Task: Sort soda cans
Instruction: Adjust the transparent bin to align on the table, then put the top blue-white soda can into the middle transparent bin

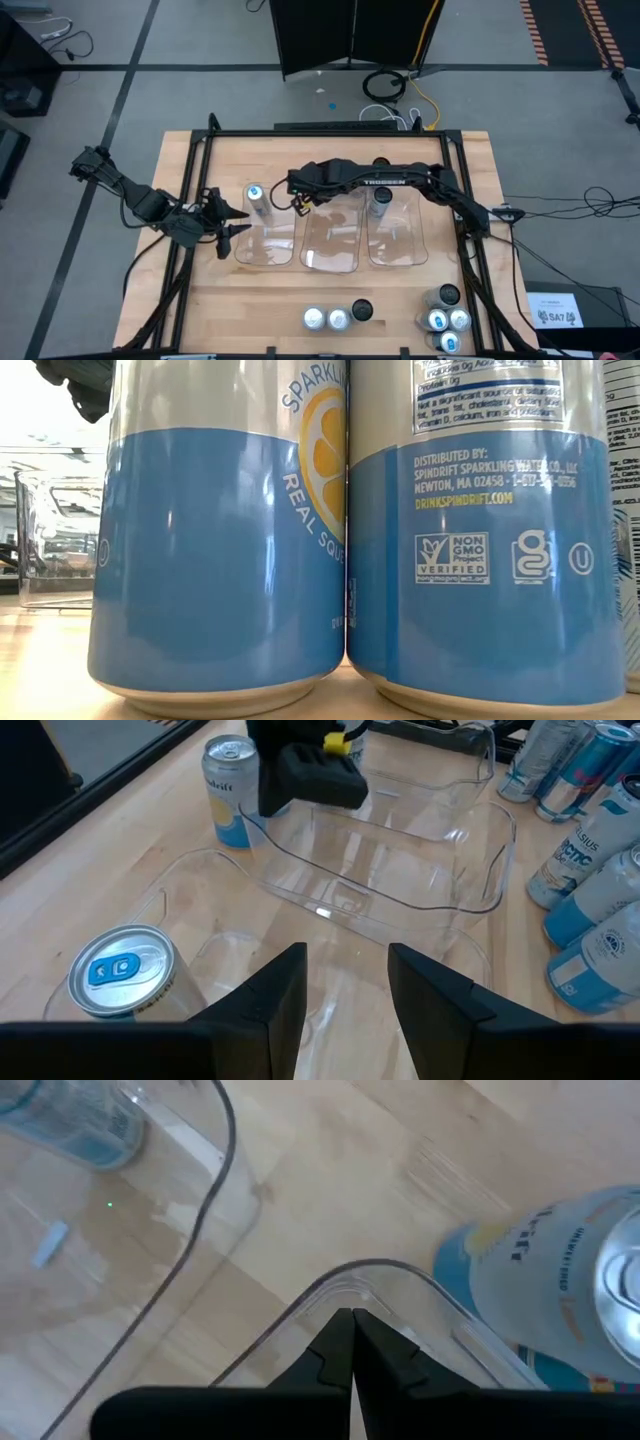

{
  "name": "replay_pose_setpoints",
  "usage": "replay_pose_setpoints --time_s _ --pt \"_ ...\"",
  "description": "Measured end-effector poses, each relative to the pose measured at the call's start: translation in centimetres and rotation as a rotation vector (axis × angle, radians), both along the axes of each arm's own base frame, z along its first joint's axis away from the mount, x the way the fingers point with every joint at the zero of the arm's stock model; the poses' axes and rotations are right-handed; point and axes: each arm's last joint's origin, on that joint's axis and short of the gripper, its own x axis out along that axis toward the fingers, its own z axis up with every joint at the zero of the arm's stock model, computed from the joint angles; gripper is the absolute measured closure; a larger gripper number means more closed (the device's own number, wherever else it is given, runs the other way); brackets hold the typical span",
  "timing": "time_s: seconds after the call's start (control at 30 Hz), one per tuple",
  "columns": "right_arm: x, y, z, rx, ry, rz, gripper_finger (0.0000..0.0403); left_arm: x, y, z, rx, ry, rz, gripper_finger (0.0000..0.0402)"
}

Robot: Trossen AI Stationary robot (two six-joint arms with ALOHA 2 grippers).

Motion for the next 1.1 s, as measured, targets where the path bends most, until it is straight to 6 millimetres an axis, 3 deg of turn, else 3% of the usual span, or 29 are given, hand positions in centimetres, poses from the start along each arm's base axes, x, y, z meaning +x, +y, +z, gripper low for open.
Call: replay_pose_setpoints --time_s 0.6,0.97,1.1 --pt "1.0 -0.3 -0.9 -0.063 -0.013 0.091 0.0403 0.0 0.0 0.0 -0.003 -0.005 0.0 0.025" --pt "1.2 -0.5 -0.8 -0.108 -0.023 0.137 0.0403 0.0 0.0 0.0 -0.004 -0.005 0.0 0.025" --pt "0.5 -0.3 0.3 -0.102 -0.019 0.126 0.0403 0.0 0.0 0.0 -0.004 -0.005 0.0 0.025"
